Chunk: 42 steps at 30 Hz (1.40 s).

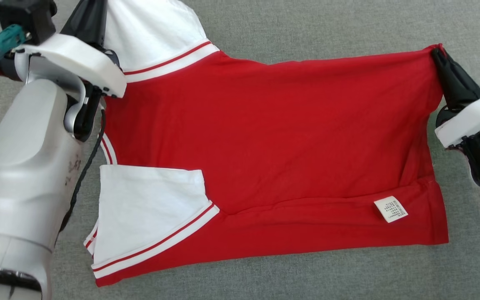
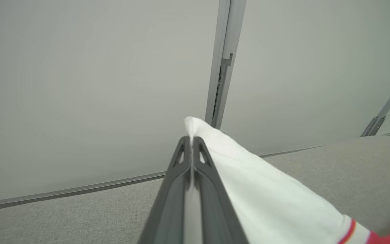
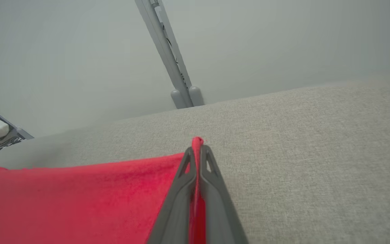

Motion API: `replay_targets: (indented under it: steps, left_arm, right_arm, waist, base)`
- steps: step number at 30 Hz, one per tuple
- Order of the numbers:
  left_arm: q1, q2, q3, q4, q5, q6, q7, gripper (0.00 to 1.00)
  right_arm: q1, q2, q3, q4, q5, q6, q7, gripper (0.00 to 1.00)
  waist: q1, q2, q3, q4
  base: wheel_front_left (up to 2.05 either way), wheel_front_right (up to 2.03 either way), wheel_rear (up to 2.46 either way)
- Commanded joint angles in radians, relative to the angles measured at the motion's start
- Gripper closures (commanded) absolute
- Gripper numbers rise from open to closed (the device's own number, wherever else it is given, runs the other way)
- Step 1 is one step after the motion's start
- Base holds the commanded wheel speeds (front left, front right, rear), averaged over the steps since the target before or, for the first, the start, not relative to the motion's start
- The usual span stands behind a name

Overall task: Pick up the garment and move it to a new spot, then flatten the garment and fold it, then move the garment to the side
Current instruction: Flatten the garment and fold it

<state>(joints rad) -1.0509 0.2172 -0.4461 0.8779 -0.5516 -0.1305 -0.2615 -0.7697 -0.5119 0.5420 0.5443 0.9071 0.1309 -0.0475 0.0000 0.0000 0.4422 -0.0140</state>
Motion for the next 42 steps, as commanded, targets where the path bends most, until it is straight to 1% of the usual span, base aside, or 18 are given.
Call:
replay_targets:
  steps: [1, 6, 9, 11, 13, 17, 18, 22, 27, 32, 33, 34, 35, 36, 37, 38, 41, 42]
  left_arm:
    - [0.044, 0.013, 0.019, -0.057, -0.001, 0.006, -0.004, 1.0]
    - [0.218, 0.043, 0.089, -0.293, 0.006, 0.043, -0.004, 1.0]
    - [0.352, 0.061, 0.117, -0.443, 0.014, 0.065, -0.003, 1.0]
    - [0.445, 0.066, 0.134, -0.539, 0.0, 0.083, -0.003, 1.0]
    - [0.538, 0.077, 0.154, -0.622, -0.017, 0.109, -0.003, 1.0]
    - [0.732, 0.072, 0.182, -0.77, -0.068, 0.166, 0.018, 1.0]
    - [0.732, 0.072, 0.182, -0.77, -0.068, 0.166, 0.018, 1.0]
    - [0.905, 0.079, 0.201, -0.891, -0.111, 0.225, 0.064, 1.0]
    - [1.058, 0.078, 0.19, -0.966, -0.154, 0.274, 0.138, 1.0]
    - [1.105, 0.067, 0.188, -0.946, -0.187, 0.283, 0.162, 1.0]
    - [1.11, 0.068, 0.188, -0.933, -0.189, 0.287, 0.166, 1.0]
    - [1.112, 0.065, 0.187, -0.922, -0.198, 0.285, 0.168, 1.0]
    - [1.115, 0.062, 0.19, -0.894, -0.203, 0.286, 0.167, 1.0]
    - [1.114, 0.061, 0.19, -0.877, -0.202, 0.289, 0.165, 0.96]
    - [1.111, 0.058, 0.188, -0.859, -0.202, 0.29, 0.164, 0.55]
    - [1.104, 0.057, 0.188, -0.848, -0.193, 0.291, 0.154, 0.0]
    - [1.086, 0.055, 0.185, -0.816, -0.165, 0.303, 0.125, 0.0]
    - [1.08, 0.057, 0.186, -0.812, -0.146, 0.314, 0.108, 0.0]
  right_arm:
    - [0.031, -0.006, -0.006, -0.029, 0.046, 0.0, -0.015, 1.0]
    - [0.131, -0.026, -0.04, -0.115, 0.176, 0.0, -0.052, 1.0]
    - [0.201, -0.038, -0.058, -0.169, 0.241, 0.0, -0.073, 1.0]
    - [0.253, -0.042, -0.065, -0.205, 0.278, 0.0, -0.09, 1.0]
    - [0.301, -0.045, -0.073, -0.241, 0.303, 0.0, -0.113, 1.0]
    - [0.391, -0.044, -0.079, -0.291, 0.331, 0.0, -0.153, 1.0]
    - [0.391, -0.044, -0.079, -0.291, 0.331, 0.0, -0.153, 1.0]
    - [0.444, -0.042, -0.077, -0.289, 0.316, 0.0, -0.173, 1.0]
    - [0.488, -0.029, -0.075, -0.247, 0.259, 0.0, -0.193, 1.0]
    - [0.544, -0.012, -0.096, -0.243, 0.23, 0.0, -0.203, 1.0]
    - [0.552, -0.004, -0.093, -0.242, 0.223, 0.0, -0.204, 0.98]
    - [0.559, -0.001, -0.093, -0.238, 0.215, 0.0, -0.206, 0.8]
    - [0.571, 0.008, -0.092, -0.224, 0.198, 0.0, -0.207, 0.52]
    - [0.575, 0.012, -0.091, -0.219, 0.184, 0.0, -0.208, 0.15]
    - [0.577, 0.019, -0.094, -0.213, 0.174, 0.0, -0.209, 0.0]
    - [0.58, 0.024, -0.097, -0.211, 0.16, 0.0, -0.21, 0.0]
    - [0.58, 0.025, -0.125, -0.217, 0.062, 0.0, -0.215, 0.0]
    - [0.582, 0.031, -0.146, -0.223, 0.018, 0.0, -0.218, 0.0]
  waist:
    - [0.0, 0.0, -0.009, 0.004]
    - [0.0, 0.0, -0.034, 0.008]
    - [0.0, 0.0, -0.049, 0.009]
    - [0.0, 0.0, -0.059, 0.008]
    - [0.0, 0.0, -0.067, 0.005]
    - [0.0, 0.0, -0.082, -0.004]
    - [0.0, 0.0, -0.082, -0.004]
    - [0.0, 0.0, -0.093, -0.014]
    - [0.0, 0.0, -0.116, -0.004]
    - [0.0, 0.0, -0.125, 0.002]
    - [0.0, 0.0, -0.126, 0.001]
    - [0.0, 0.0, -0.126, 0.0]
    - [0.0, 0.0, -0.126, -0.001]
    - [0.0, 0.0, -0.127, 0.0]
    - [0.0, 0.0, -0.127, 0.0]
    - [0.0, 0.0, -0.128, 0.001]
    - [0.0, 0.0, -0.132, 0.002]
    - [0.0, 0.0, -0.134, 0.002]
  base:
    - [0.0, 0.0, 0.0]
    - [0.0, 0.0, 0.0]
    - [0.0, 0.0, 0.0]
    - [0.0, 0.0, 0.0]
    - [0.0, 0.0, 0.0]
    - [0.0, 0.0, 0.0]
    - [0.0, 0.0, 0.0]
    - [0.0, 0.0, 0.0]
    - [0.0, 0.0, 0.0]
    - [0.0, 0.0, 0.0]
    - [0.0, 0.0, 0.0]
    - [0.0, 0.0, 0.0]
    - [0.0, 0.0, 0.0]
    - [0.0, 0.0, 0.0]
    - [0.0, 0.0, 0.0]
    - [0.0, 0.0, 0.0]
    - [0.0, 0.0, 0.0]
    - [0.0, 0.0, 0.0]
